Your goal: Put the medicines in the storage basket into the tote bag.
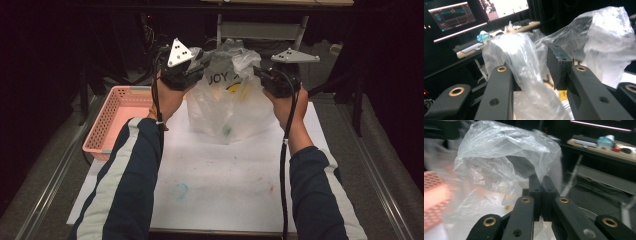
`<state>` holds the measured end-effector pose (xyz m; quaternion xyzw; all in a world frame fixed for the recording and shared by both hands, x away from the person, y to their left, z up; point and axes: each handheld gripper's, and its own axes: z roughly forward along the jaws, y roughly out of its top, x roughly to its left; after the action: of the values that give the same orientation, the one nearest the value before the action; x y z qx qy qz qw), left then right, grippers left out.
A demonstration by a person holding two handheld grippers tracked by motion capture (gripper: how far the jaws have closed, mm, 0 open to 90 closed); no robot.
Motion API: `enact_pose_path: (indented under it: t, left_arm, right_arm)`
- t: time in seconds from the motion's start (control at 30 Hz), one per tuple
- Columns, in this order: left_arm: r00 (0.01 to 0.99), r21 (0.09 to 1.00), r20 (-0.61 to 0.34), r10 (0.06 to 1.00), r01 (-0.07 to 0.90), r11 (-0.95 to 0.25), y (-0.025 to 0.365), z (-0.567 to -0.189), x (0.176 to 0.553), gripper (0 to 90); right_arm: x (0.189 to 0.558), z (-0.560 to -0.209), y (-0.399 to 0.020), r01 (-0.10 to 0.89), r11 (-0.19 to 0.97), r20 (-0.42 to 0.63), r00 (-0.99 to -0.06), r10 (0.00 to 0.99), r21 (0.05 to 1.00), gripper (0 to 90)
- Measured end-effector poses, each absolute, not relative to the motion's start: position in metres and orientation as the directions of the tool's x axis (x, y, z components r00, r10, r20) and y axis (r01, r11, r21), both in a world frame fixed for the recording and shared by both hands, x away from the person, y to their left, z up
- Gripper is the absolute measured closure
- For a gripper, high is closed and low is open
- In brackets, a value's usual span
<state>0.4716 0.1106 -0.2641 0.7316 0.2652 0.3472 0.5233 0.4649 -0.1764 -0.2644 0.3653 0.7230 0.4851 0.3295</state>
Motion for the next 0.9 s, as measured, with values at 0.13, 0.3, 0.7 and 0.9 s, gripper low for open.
enact_pose_path:
  t: [0.13,0.3,0.7,0.9]
  left_arm:
    - [0.59,0.952,0.196,0.783,0.078,-0.297,0.121,-0.274,0.482,54.5]
    - [0.551,0.951,0.171,0.817,0.125,-0.284,0.131,-0.283,0.492,47.2]
    - [0.42,0.934,0.266,0.868,0.11,-0.34,0.133,-0.286,0.506,73.1]
    - [0.4,0.938,0.255,0.881,0.119,-0.325,0.142,-0.274,0.506,77.6]
  right_arm:
    - [0.479,-0.278,-0.19,0.242,0.281,-0.138,-0.478,0.867,0.928,90.0]
    - [0.491,-0.286,-0.201,0.265,0.286,-0.147,-0.443,0.884,0.921,90.0]
    - [0.512,-0.286,-0.221,0.247,0.273,-0.171,-0.368,0.914,0.93,74.8]
    - [0.506,-0.264,-0.224,0.222,0.24,-0.146,-0.369,0.918,0.945,64.7]
